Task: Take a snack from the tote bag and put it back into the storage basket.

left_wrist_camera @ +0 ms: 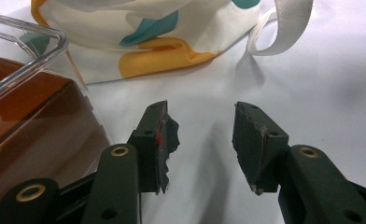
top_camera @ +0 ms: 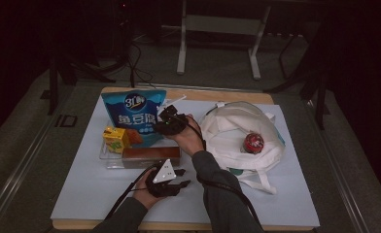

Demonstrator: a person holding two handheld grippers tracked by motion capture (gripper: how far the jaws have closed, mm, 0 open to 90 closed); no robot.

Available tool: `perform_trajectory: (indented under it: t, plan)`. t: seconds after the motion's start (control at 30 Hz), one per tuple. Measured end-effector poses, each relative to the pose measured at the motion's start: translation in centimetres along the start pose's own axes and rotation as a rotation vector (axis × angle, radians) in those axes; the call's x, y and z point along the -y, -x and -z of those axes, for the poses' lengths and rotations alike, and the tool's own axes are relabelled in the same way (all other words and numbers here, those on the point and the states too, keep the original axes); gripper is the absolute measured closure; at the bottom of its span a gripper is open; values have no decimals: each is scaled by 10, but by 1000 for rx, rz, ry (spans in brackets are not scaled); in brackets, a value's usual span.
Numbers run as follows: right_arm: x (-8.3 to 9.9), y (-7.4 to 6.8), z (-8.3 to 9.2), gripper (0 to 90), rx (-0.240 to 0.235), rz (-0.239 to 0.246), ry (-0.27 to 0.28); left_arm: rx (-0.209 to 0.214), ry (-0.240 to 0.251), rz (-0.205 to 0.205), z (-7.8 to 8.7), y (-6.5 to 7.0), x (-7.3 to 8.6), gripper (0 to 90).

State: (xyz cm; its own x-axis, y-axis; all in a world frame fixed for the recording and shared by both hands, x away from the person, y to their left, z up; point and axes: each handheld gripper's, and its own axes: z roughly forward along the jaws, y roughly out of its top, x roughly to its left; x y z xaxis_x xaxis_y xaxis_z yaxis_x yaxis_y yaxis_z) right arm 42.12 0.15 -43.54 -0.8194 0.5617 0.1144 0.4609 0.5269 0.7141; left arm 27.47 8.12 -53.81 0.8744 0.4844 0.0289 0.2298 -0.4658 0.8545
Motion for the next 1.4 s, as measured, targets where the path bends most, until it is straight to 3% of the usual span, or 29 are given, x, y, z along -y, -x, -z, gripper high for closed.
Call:
perform_trajectory:
  t: [0.73, 1.07, 1.4]
  plan:
    - [2, 4, 5, 721, -9, -6, -6, 3, -2, 2, 0, 0, 0, 559]
    - [1, 9, 28, 710, -17, -14, 43, 1, 0, 4, -1, 0, 0, 559]
    - [0, 8, 50, 724, 3, 7, 52, 6, 1, 13, -1, -1, 0, 553]
